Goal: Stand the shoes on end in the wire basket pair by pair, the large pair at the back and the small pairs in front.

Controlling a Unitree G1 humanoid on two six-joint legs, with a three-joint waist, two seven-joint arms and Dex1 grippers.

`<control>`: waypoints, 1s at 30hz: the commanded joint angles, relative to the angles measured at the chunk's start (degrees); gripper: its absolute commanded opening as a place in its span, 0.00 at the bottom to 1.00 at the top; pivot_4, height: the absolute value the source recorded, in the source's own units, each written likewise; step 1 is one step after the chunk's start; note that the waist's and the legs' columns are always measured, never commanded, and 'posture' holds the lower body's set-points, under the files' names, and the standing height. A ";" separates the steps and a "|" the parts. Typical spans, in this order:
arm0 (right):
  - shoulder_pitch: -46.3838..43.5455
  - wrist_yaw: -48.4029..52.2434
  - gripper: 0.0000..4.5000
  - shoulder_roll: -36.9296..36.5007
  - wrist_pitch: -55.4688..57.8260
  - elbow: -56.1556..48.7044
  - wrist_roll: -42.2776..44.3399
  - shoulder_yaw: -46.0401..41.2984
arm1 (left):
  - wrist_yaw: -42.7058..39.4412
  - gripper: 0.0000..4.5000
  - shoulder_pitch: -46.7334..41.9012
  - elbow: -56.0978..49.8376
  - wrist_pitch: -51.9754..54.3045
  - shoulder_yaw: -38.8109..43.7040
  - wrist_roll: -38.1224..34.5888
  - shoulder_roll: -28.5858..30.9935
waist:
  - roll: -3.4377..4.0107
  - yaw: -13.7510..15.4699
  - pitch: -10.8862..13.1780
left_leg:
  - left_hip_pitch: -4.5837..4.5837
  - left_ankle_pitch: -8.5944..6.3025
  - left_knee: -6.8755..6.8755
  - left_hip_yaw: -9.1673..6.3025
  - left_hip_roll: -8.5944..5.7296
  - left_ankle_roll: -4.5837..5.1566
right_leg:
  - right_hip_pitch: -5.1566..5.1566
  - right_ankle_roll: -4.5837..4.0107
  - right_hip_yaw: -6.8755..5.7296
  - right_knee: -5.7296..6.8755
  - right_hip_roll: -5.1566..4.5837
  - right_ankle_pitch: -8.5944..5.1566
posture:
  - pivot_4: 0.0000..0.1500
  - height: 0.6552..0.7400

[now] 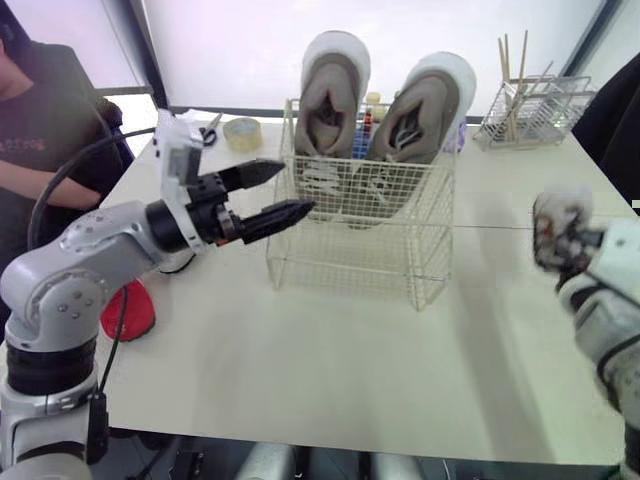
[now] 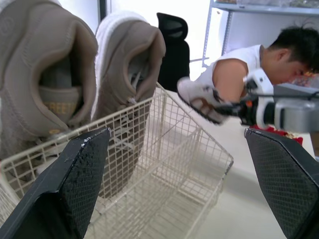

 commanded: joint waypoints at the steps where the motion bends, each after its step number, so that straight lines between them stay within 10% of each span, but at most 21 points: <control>1: -10.38 13.56 0.00 -6.36 -9.20 4.07 -5.18 2.05 | -2.02 1.00 -3.68 3.98 -0.34 2.01 -1.02 0.31 | 0.04 -0.08 0.12 | 0.00 0.01 -0.03 0.00 0.00 -0.01 | -0.02 0.00 -0.01 0.00 0.00 0.00 | 1.00 1.00; 19: -42.64 60.55 0.00 -18.99 -68.29 24.68 -32.72 20.59 | -16.22 1.00 -15.26 20.50 3.96 2.56 0.42 7.52 | -0.17 -2.79 0.60 | -0.02 0.23 -0.43 -0.01 -0.03 -0.42 | -0.18 0.09 0.00 -0.17 -0.02 0.04 | 1.00 1.00; 30: -46.98 74.72 0.00 -9.58 -70.87 24.55 -30.17 29.39 | -21.21 1.00 -18.67 19.39 8.06 1.23 0.38 8.66 | -0.33 -2.53 0.73 | -0.02 0.27 -0.31 -0.02 -0.03 -0.48 | -0.27 0.09 0.04 0.14 -0.02 0.04 | 1.00 1.00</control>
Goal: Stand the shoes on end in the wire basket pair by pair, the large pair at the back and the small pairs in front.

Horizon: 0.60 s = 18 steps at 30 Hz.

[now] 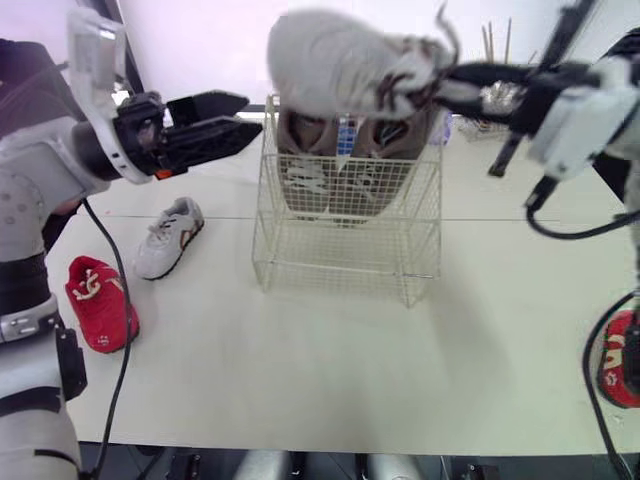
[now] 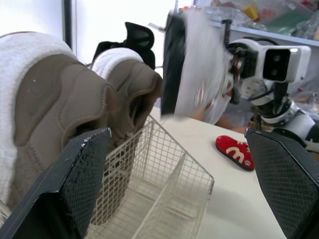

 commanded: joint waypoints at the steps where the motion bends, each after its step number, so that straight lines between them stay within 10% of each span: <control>1: -2.69 2.02 0.00 1.33 0.64 -0.48 1.70 -0.79 | -0.87 1.00 -0.83 -2.90 0.50 0.54 -0.05 0.58 | 0.00 0.04 0.00 | 0.00 0.00 0.00 0.00 0.00 -0.01 | 0.00 0.00 0.00 0.01 0.00 0.00 | 1.00 1.00; 10: -4.67 6.78 0.00 5.32 -2.89 0.91 0.47 0.71 | -0.34 1.00 -0.13 -4.89 0.67 0.17 0.41 -0.88 | -0.01 -0.12 0.01 | 0.02 0.07 0.06 0.00 0.00 -0.11 | -0.04 -0.01 0.00 0.18 0.01 0.00 | 1.00 1.00; 18: -5.82 8.35 0.00 6.98 -3.75 0.89 -0.16 0.98 | 0.07 0.26 1.47 -5.13 0.59 0.24 1.07 -2.13 | -0.01 -0.10 0.01 | 0.02 0.09 0.08 -0.01 0.00 -0.14 | -0.06 -0.01 0.00 0.23 0.02 0.00 | 1.00 1.00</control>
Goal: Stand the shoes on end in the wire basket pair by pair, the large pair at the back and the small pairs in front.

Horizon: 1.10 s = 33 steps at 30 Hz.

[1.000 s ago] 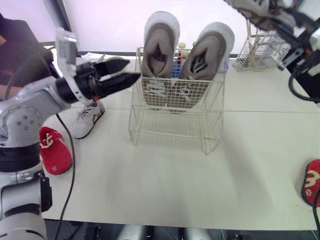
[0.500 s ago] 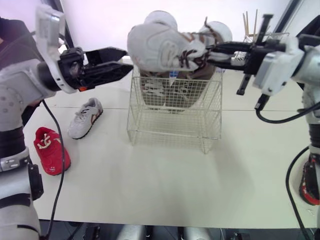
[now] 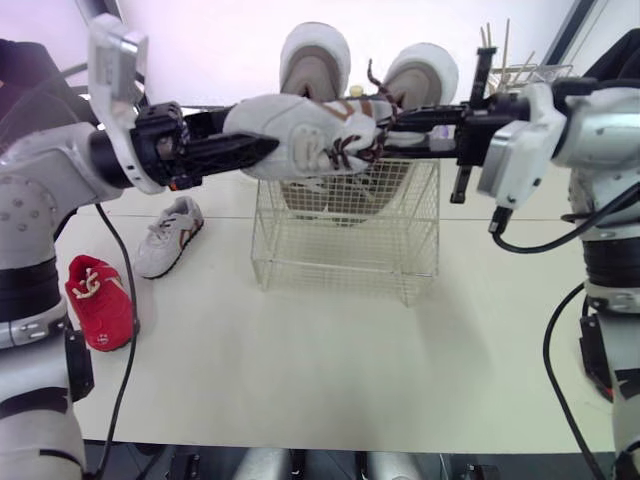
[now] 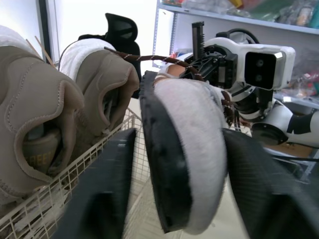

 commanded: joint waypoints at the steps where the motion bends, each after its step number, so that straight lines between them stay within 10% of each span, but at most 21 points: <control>1: -2.50 -0.08 0.00 0.26 -0.22 -1.35 0.65 -1.18 | 0.24 0.13 0.33 -1.48 -0.24 0.64 0.13 -0.54 | 0.00 0.02 0.00 | 0.00 0.00 0.01 -0.01 0.00 0.00 | 0.00 0.00 0.00 0.01 0.00 0.00 | 1.00 1.00; 4: -2.07 -0.37 0.00 0.21 6.12 -3.22 3.38 -2.06 | 1.64 0.05 1.01 -1.48 0.06 1.35 -0.32 -1.55 | 0.00 0.03 0.00 | 0.00 0.00 0.02 0.00 0.00 0.00 | 0.00 0.00 0.00 0.01 0.00 0.00 | 1.00 1.00; 13: 5.04 -6.07 0.96 -8.80 63.72 -18.17 37.11 -14.36 | 14.23 0.05 5.67 -3.78 1.63 10.50 -9.20 -7.15 | -0.03 0.41 0.01 | -0.02 -0.01 0.06 -0.09 0.00 0.02 | 0.05 -0.01 -0.02 -0.01 -0.02 0.00 | 1.00 1.00; 22: 15.92 -29.57 0.98 2.61 86.68 -17.45 70.19 -27.66 | 26.25 0.05 7.79 -7.89 -2.34 14.11 -18.37 -15.76 | -0.07 -0.05 0.00 | 0.02 -0.25 0.24 -0.07 0.01 0.44 | 0.16 -0.03 -0.02 0.07 -0.02 0.01 | 1.00 1.00; 33: 12.33 -44.72 0.98 24.86 78.64 -19.55 72.51 -22.62 | 32.82 0.05 9.24 -11.05 -5.88 10.20 -21.28 -22.30 | -0.07 0.15 0.00 | -0.03 -0.09 0.59 -0.03 0.00 0.18 | 0.19 0.00 -0.01 0.19 0.00 0.04 | 1.00 1.00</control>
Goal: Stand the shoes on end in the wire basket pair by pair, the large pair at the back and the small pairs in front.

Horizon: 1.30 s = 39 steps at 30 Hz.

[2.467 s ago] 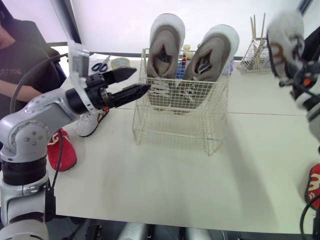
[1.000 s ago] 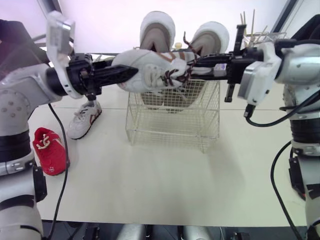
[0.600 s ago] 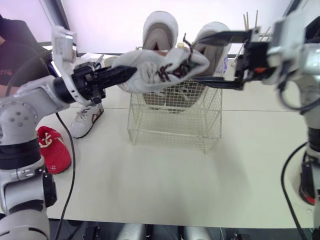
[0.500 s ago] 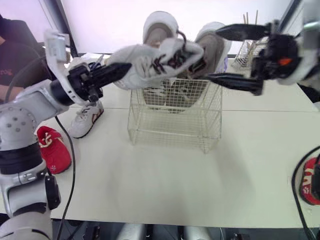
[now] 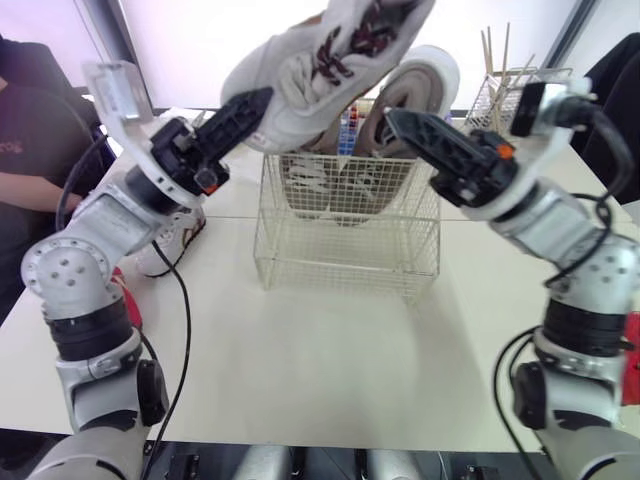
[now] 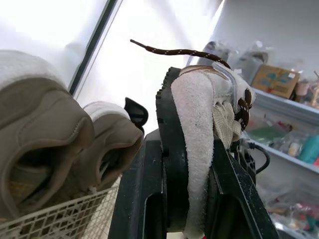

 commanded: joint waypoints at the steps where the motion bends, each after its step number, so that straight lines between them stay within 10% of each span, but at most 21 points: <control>1: -3.49 -0.61 0.98 1.45 -2.77 -1.15 0.14 -0.09 | 1.14 0.05 -0.13 -2.17 -2.26 0.55 -1.75 0.03 | -0.01 0.08 0.00 | 0.00 0.00 0.00 0.00 0.00 0.00 | 0.00 0.00 -0.01 0.00 0.00 0.00 | 1.00 1.00; 7: -6.78 0.63 0.93 4.79 -5.07 0.84 -2.68 2.25 | 2.60 0.05 1.21 -2.96 -3.32 -0.79 -2.34 -0.36 | 0.00 -0.09 0.00 | 0.00 -0.02 0.01 0.00 0.00 0.02 | -0.02 0.00 -0.01 0.02 0.02 0.00 | 1.00 1.00; 16: -10.52 2.80 0.12 6.99 -6.90 3.42 -6.58 3.19 | 4.94 0.05 3.14 -4.61 -2.90 -3.02 -3.23 0.33 | 0.00 -0.06 -0.01 | 0.00 -0.02 0.01 0.00 0.00 0.03 | -0.02 0.00 0.00 0.03 0.03 0.00 | 1.00 1.00; 26: -16.75 13.66 0.10 -7.35 -3.34 6.42 -13.49 3.79 | -2.76 0.98 8.44 -6.97 -0.24 -3.54 2.36 12.74 | 0.03 -0.19 0.01 | -0.01 -0.12 -0.09 0.01 0.00 0.18 | -0.08 0.00 0.01 0.01 0.03 0.00 | 1.00 1.00; 39: -23.83 53.21 0.10 -28.32 -25.62 26.98 -50.72 21.85 | -10.97 0.98 14.37 -6.09 -2.59 -0.57 10.10 22.12 | 0.03 -0.22 0.03 | 0.00 -0.25 -0.38 0.04 0.01 0.35 | -0.11 -0.02 0.05 -0.25 -0.02 -0.01 | 1.00 1.00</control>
